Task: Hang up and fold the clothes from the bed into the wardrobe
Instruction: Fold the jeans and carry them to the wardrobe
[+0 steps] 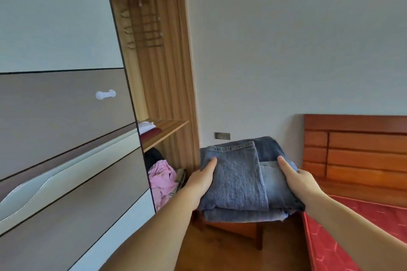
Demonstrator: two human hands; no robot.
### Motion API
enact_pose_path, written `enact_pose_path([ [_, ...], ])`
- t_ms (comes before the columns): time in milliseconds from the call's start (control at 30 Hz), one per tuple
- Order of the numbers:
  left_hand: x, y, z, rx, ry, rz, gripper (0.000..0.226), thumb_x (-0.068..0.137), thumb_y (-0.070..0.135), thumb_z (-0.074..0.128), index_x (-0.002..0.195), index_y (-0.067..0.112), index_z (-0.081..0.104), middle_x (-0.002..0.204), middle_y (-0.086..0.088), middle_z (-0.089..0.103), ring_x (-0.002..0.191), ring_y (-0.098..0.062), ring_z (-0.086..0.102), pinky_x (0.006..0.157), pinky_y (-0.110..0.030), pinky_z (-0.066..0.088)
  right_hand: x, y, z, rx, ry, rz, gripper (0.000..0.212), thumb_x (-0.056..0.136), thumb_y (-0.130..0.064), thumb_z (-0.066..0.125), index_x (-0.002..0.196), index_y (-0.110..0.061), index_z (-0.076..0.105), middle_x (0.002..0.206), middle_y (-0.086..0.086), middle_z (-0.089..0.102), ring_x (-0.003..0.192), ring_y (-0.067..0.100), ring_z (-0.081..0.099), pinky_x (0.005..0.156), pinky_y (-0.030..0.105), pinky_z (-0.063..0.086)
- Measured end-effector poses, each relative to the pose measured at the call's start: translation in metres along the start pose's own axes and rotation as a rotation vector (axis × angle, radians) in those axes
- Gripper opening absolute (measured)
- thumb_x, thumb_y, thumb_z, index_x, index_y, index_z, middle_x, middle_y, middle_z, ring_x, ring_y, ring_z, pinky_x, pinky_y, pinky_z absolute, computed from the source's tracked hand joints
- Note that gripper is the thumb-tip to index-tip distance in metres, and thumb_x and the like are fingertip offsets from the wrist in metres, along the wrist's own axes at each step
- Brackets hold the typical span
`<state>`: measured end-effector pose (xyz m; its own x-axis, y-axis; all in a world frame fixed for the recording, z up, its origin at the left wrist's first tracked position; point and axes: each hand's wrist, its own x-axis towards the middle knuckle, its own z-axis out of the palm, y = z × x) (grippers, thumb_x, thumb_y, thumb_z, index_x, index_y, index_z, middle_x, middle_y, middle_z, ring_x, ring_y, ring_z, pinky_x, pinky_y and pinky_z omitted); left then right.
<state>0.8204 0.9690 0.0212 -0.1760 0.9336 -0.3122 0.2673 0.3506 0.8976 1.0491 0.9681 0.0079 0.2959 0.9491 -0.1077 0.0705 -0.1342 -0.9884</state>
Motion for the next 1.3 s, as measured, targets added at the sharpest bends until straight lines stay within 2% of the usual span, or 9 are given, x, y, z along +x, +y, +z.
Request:
enact_pose_path([
  [100, 0.011, -0.020, -0.041, -0.092, 0.023, -0.071, 0.114, 0.044, 0.097, 0.056, 0.135, 0.029, 0.050, 0.127, -0.003, 0.063, 0.110, -0.027, 0.064, 0.097, -0.044, 0.050, -0.008, -0.012, 0.035, -0.020, -0.091, -0.020, 0.057, 0.087, -0.058, 0.058, 0.106, -0.004, 0.058, 0.090, 0.008, 0.063, 0.081, 0.026, 0.063, 0.067, 0.033, 0.051],
  [200, 0.000, -0.025, -0.083, -0.170, -0.039, -0.075, 0.063, 0.072, 0.081, 0.056, 0.113, 0.033, 0.055, 0.110, -0.004, 0.067, 0.097, -0.025, 0.067, 0.085, -0.041, 0.055, -0.009, -0.024, 0.076, -0.053, -0.171, -0.044, 0.055, 0.089, -0.058, 0.055, 0.104, -0.006, 0.059, 0.088, 0.007, 0.062, 0.080, 0.023, 0.061, 0.065, 0.031, 0.049],
  [333, 0.029, -0.046, -0.120, -0.123, 0.035, -0.011, 0.076, 0.073, 0.083, 0.049, 0.129, 0.032, 0.050, 0.117, -0.002, 0.065, 0.103, -0.023, 0.065, 0.092, -0.043, 0.054, 0.002, -0.033, 0.127, -0.093, -0.259, -0.048, 0.056, 0.091, -0.059, 0.051, 0.109, -0.006, 0.057, 0.087, 0.006, 0.061, 0.078, 0.020, 0.060, 0.058, 0.026, 0.043],
  [500, 0.063, -0.045, -0.135, -0.076, 0.168, 0.030, 0.071, 0.082, 0.076, 0.045, 0.131, 0.026, 0.050, 0.114, -0.001, 0.065, 0.092, -0.017, 0.064, 0.064, -0.026, 0.052, 0.032, -0.032, 0.162, -0.109, -0.292, -0.040, 0.051, 0.093, -0.055, 0.051, 0.103, -0.005, 0.052, 0.079, 0.005, 0.055, 0.070, 0.018, 0.054, 0.055, 0.026, 0.039],
  [567, 0.081, -0.040, -0.136, -0.092, 0.164, 0.025, 0.073, 0.080, 0.077, 0.046, 0.131, 0.025, 0.050, 0.115, -0.001, 0.064, 0.094, -0.018, 0.065, 0.067, -0.028, 0.053, 0.052, -0.034, 0.170, -0.093, -0.300, -0.029, 0.050, 0.093, -0.053, 0.053, 0.103, -0.004, 0.052, 0.078, 0.006, 0.055, 0.069, 0.019, 0.054, 0.053, 0.026, 0.038],
  [733, 0.143, -0.015, -0.125, -0.076, 0.216, 0.042, 0.092, 0.063, 0.089, 0.049, 0.129, 0.024, 0.055, 0.115, -0.002, 0.066, 0.103, -0.023, 0.064, 0.097, -0.044, 0.051, 0.126, -0.039, 0.185, -0.065, -0.317, -0.017, 0.054, 0.091, -0.055, 0.055, 0.107, -0.003, 0.055, 0.083, 0.007, 0.057, 0.075, 0.023, 0.057, 0.059, 0.028, 0.043],
  [933, 0.240, 0.047, -0.102, -0.138, 0.309, 0.049, 0.093, 0.068, 0.080, 0.059, 0.135, 0.015, 0.054, 0.107, 0.000, 0.067, 0.092, -0.018, 0.066, 0.086, -0.033, 0.052, 0.251, -0.067, 0.200, 0.019, -0.380, -0.011, 0.042, 0.090, -0.041, 0.057, 0.104, -0.002, 0.058, 0.093, 0.015, 0.062, 0.085, 0.032, 0.060, 0.076, 0.037, 0.047],
  [1067, 0.292, 0.082, -0.099, -0.165, 0.400, 0.067, 0.070, 0.082, 0.068, 0.057, 0.128, 0.015, 0.056, 0.087, 0.009, 0.059, 0.076, -0.008, 0.058, 0.061, -0.023, 0.042, 0.324, -0.087, 0.223, 0.077, -0.495, 0.033, 0.043, 0.084, -0.043, 0.060, 0.105, -0.006, 0.062, 0.095, 0.017, 0.067, 0.080, 0.034, 0.064, 0.063, 0.035, 0.047],
  [1300, 0.380, 0.090, -0.133, -0.224, 0.464, 0.033, 0.077, 0.074, 0.075, 0.059, 0.128, 0.019, 0.058, 0.107, 0.000, 0.068, 0.094, -0.019, 0.067, 0.091, -0.033, 0.052, 0.411, -0.103, 0.298, 0.177, -0.712, 0.027, 0.030, 0.085, -0.031, 0.067, 0.097, -0.004, 0.063, 0.079, 0.014, 0.067, 0.068, 0.027, 0.063, 0.056, 0.031, 0.048],
])
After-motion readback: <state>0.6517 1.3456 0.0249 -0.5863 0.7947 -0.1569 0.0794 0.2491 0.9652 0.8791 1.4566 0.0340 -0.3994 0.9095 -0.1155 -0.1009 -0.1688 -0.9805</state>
